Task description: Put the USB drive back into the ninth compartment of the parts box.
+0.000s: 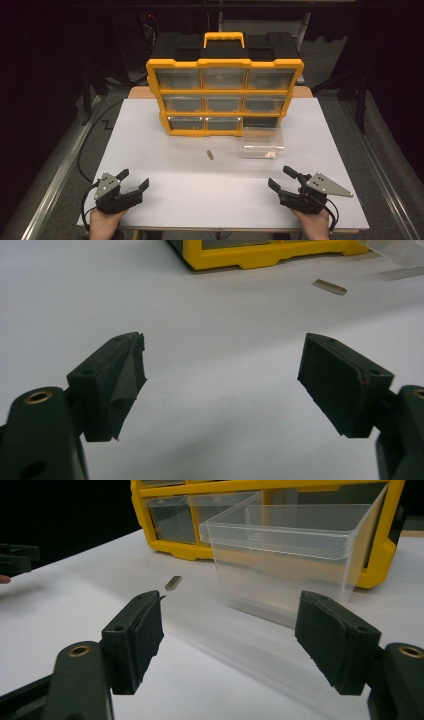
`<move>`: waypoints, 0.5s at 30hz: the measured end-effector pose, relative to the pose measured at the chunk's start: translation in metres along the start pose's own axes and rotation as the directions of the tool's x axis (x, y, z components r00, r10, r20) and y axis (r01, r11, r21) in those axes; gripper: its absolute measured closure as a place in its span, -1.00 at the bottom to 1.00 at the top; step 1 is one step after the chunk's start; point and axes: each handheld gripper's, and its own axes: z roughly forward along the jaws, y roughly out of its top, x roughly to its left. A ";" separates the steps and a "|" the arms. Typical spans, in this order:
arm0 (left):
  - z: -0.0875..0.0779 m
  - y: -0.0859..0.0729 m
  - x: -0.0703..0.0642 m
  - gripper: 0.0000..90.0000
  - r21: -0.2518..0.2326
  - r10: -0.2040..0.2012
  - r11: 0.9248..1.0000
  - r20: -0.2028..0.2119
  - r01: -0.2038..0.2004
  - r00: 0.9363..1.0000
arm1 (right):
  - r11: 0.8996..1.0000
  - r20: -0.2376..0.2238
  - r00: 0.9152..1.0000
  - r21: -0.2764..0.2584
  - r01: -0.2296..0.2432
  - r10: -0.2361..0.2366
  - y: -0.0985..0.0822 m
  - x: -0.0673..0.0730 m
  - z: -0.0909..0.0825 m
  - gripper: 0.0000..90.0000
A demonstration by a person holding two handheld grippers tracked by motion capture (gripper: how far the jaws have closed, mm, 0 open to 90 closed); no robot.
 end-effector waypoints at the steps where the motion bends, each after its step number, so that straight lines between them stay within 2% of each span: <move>1: 0.000 0.000 0.000 -0.56 0.000 0.000 1.000 -0.001 0.000 1.000 | 1.000 -0.004 1.000 0.001 0.002 -0.002 0.000 0.000 0.000 -0.39; 15: 0.000 0.000 0.000 -0.56 0.001 0.000 1.000 0.001 0.000 1.000 | 1.000 -0.025 1.000 0.010 0.018 -0.018 0.001 0.007 0.010 -0.38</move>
